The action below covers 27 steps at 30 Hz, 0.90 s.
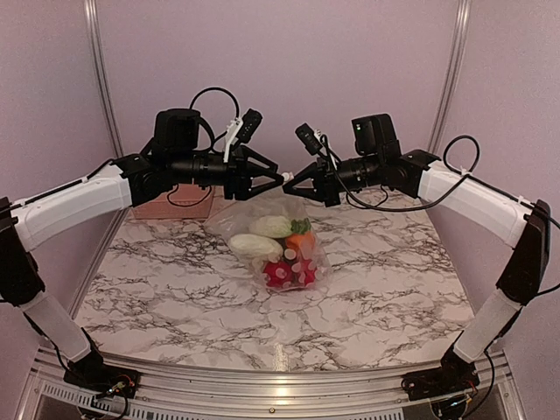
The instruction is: Open the zip-top bag and remove the fake food
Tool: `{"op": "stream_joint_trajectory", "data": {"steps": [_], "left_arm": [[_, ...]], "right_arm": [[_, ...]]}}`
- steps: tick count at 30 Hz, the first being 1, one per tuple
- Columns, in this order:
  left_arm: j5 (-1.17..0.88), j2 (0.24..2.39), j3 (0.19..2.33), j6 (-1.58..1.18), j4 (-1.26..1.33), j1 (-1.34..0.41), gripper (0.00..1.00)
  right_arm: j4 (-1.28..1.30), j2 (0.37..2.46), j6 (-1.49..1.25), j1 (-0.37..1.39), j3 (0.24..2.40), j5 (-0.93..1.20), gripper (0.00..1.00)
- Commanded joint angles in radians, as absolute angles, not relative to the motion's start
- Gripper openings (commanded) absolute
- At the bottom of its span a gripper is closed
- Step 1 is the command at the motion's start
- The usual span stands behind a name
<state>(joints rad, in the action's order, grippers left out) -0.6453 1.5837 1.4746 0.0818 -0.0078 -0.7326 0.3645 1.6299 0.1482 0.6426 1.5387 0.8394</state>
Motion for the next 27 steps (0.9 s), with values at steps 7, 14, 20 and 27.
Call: {"op": "stream_joint_trajectory", "data": {"steps": [7,14,20,27], "left_arm": [[-0.654,1.662,1.543,0.018,0.02,-0.746,0.53],[-0.67,1.67,1.549,0.021,0.003,-0.745,0.38],[-0.678,1.662,1.536,0.04,-0.04,-0.745,0.16],[-0.66,1.656,1.532,0.073,-0.092,-0.743,0.0]], "right_arm": [[0.388,1.628,0.191,0.662,1.582,0.821,0.0],[0.378,1.614,0.188,0.663,1.565,0.811,0.0],[0.366,1.599,0.183,0.662,1.543,0.804,0.0],[0.36,1.585,0.175,0.662,1.529,0.79,0.0]]}}
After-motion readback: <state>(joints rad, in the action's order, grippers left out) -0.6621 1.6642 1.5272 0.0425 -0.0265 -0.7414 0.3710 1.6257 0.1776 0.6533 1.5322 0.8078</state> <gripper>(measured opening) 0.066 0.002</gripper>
